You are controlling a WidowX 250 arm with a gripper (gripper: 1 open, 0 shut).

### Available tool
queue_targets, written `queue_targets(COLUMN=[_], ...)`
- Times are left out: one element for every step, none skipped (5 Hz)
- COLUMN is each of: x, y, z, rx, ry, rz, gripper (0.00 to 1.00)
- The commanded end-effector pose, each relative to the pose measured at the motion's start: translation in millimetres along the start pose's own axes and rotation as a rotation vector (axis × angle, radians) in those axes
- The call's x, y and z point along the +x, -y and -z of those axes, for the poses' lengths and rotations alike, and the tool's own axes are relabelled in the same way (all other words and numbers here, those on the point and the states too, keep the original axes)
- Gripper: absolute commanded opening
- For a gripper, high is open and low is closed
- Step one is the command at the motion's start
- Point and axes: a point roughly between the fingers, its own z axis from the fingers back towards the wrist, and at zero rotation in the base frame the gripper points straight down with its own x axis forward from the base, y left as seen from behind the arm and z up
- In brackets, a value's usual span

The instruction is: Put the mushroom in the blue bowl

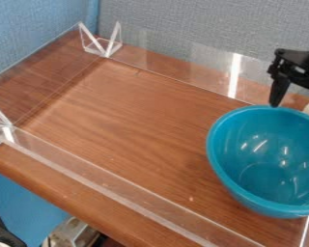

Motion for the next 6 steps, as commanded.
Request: queue_targets(x=[6.5,6.5,6.0,5.7,6.1,6.6], y=[-5.8,-6.0,-6.1,-6.0,-5.7,-5.3], z=[-7.1,1.1,7.6,12.6,17.7,22.6], rx=[-0.012,-0.004,0.002,0.004,0.006,0.007], ry=[0.038,0.034,0.032,0.035,0.040,0.045], rz=[-0.016,-0.010,-0.006,-0.001,0.005,0.011], gripper=[1.00,1.00,1.00,1.00,1.00,1.00])
